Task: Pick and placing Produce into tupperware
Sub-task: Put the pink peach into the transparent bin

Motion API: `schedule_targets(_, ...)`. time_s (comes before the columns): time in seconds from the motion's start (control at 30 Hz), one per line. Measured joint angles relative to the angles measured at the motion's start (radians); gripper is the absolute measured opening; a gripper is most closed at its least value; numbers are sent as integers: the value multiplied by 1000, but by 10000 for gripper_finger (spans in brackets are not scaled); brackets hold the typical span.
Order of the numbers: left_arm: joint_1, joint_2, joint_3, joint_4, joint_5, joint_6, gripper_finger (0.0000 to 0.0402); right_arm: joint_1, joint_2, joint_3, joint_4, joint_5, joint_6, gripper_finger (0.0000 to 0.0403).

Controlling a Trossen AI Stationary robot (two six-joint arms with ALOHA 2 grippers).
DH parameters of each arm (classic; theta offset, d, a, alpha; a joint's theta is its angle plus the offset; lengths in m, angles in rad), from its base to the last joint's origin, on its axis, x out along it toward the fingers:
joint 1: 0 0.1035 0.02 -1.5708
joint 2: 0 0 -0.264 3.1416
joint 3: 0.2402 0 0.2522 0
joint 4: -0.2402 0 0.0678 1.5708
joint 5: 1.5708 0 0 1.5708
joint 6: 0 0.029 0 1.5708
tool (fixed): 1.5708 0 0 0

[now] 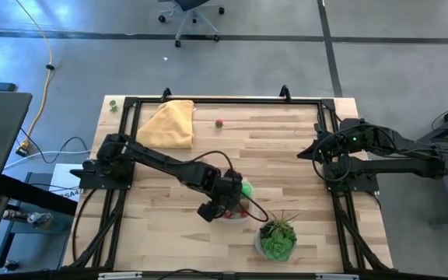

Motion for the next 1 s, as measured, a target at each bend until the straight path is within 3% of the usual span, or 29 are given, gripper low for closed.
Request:
schedule_targets(0.3, 70, -46, 222, -285, -16, 75, 301, 0, 0, 0, 0, 0, 0, 0)
schedule_targets(0.53, 176, -135, 215, -368, -16, 89, 301, 0, 0, 0, 0, -1, 0, 0)
schedule_targets(0.67, 254, -160, 139, -394, -7, 105, 301, 0, 0, 0, 0, -1, 0, 0)
schedule_targets(0.8, 343, -187, -16, -332, 90, 148, 290, 0, 0, 0, 0, 0, -1, 0)
schedule_targets(1.0, 477, -245, -283, -36, 283, 204, 257, 0, 0, 0, -1, 0, 0, 0)
